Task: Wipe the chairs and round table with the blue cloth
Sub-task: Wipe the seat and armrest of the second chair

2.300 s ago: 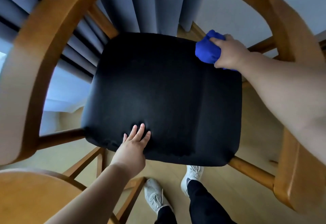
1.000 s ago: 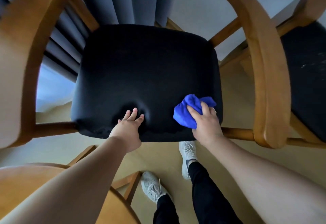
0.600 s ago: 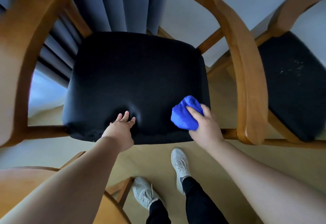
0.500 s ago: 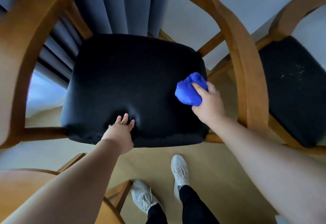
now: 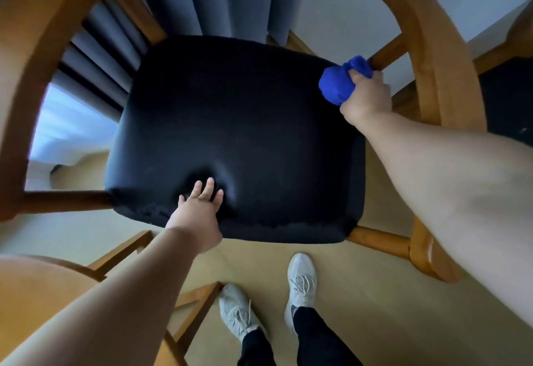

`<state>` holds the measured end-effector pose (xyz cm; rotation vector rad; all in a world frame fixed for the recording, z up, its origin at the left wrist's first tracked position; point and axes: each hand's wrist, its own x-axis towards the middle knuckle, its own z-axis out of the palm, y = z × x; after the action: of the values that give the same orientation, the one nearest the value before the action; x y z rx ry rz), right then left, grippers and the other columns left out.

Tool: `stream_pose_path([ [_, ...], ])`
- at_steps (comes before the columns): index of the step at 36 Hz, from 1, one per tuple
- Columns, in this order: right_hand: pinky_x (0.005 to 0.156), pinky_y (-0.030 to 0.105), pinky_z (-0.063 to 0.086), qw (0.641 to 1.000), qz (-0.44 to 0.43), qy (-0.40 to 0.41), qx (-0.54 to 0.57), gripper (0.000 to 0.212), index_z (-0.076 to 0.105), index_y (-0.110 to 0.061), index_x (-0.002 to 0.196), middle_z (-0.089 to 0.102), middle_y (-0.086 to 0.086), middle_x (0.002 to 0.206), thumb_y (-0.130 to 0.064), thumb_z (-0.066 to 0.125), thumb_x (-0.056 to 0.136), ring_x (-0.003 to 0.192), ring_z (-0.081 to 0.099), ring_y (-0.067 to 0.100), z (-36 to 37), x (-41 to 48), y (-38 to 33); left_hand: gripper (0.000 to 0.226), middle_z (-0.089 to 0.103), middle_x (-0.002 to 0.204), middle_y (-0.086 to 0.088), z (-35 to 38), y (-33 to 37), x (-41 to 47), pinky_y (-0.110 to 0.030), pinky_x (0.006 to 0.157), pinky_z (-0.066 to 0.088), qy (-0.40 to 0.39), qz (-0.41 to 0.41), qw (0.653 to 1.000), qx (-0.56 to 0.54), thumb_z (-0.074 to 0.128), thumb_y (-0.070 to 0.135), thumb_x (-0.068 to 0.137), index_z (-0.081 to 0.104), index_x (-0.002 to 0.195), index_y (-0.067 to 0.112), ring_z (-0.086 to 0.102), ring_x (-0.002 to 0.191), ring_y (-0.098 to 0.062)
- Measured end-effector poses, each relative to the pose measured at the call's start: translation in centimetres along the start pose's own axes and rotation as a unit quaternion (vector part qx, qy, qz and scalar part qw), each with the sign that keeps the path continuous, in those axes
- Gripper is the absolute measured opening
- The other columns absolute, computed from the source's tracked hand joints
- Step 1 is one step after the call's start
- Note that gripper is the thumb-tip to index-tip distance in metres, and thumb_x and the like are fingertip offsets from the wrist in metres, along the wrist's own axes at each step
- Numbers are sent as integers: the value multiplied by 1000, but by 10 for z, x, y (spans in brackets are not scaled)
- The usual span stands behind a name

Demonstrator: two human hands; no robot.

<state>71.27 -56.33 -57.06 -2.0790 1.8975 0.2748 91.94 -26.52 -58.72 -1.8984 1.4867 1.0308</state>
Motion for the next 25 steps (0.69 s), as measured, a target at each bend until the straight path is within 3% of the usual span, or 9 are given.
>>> stream_pose_path([
  [11,93,50,47,996,68,13,55,83,26,-41,145,22,8,148,-16,67,77,125,34,38,45,-59,6,86,-18,159,-1,10,1,3,-47,118,8,28,-11,999,-19,47,22,81,0,153,20,-13,146,-24],
  [15,95,48,43,996,56,42,53,80,30,-39,143,20,7,149,-17,67,76,129,29,40,62,-105,8,86,-18,159,1,14,-3,3,-45,118,5,44,-1,998,-39,48,20,81,1,153,23,-13,146,-22],
  [21,98,44,39,994,31,86,68,78,41,-32,140,27,11,146,-10,70,71,121,35,40,100,-196,20,84,-14,160,3,14,-7,-9,-41,118,6,88,27,993,-67,47,19,80,6,153,26,-10,147,-19],
  [25,100,45,38,993,45,80,74,79,41,-31,142,26,13,146,-11,72,72,122,35,41,117,-238,25,69,3,161,0,14,-22,-39,-33,118,11,145,54,986,-68,44,16,85,23,150,26,5,146,-18],
])
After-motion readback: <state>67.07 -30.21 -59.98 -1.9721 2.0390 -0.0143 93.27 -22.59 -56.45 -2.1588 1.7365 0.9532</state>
